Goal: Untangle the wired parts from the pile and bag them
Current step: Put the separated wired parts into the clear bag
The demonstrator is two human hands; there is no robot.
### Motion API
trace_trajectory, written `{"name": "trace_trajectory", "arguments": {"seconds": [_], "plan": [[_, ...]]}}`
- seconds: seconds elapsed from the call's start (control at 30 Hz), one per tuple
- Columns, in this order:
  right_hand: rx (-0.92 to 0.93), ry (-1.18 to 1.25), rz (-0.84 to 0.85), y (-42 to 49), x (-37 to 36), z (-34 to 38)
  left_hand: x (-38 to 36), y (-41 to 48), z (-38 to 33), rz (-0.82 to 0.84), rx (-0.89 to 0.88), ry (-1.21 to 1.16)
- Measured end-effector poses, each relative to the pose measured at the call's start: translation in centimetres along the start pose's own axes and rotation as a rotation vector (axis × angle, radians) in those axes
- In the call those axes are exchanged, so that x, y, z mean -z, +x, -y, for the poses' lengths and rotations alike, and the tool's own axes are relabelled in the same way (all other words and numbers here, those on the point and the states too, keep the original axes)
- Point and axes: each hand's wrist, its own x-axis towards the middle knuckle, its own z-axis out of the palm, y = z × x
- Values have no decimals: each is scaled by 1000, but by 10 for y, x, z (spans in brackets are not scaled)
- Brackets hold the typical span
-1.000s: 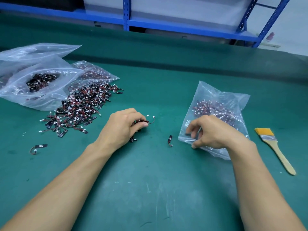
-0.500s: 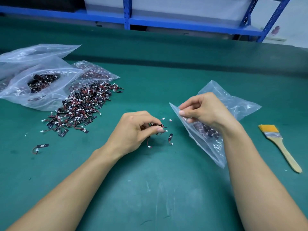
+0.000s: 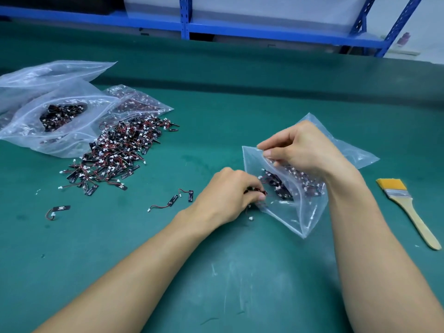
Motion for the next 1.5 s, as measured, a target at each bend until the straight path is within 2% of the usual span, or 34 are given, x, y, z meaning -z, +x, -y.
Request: {"name": "trace_trajectory", "arguments": {"seconds": [0.1,0.2,0.37,0.47,0.67,0.8,0.9,1.07,1.17,1.23,1.3,1.37,1.43,1.5], "plan": [[12,-81,-36,0,0,7,6,14,-5,-20,297,-77],[33,-105,-74,-2,-3,14,7,30,-18,-59,388,-154],[78,-141,-160,-5,-11,15,-6,29,-38,-159,271,-82],[118,-134,-195,-7,-16,10,-9,21,-34,-91,165,57],[274,-150,-402,-9,-29,3,-7,6,-22,12,-27,109],[353,-136,-461,-10,-39,-3,-11,3,-17,86,-148,255],[388,-146,-476,-11,-43,-8,-10,0,-7,85,-209,214],[412,-155,-467,-11,-46,-14,3,-14,6,18,-273,-5],[419,-164,-474,-12,-47,-17,25,-28,19,-118,-148,-73],[422,-164,-480,-14,-47,-19,44,-41,35,-195,72,117],[434,-168,-487,-14,-47,-19,58,-56,50,-162,390,373],[442,-179,-481,-14,-49,-20,62,-67,55,-74,592,464],[441,-191,-475,-13,-50,-20,57,-71,51,-46,610,404],[437,-194,-471,-13,-51,-21,49,-68,44,-67,535,303]]}}
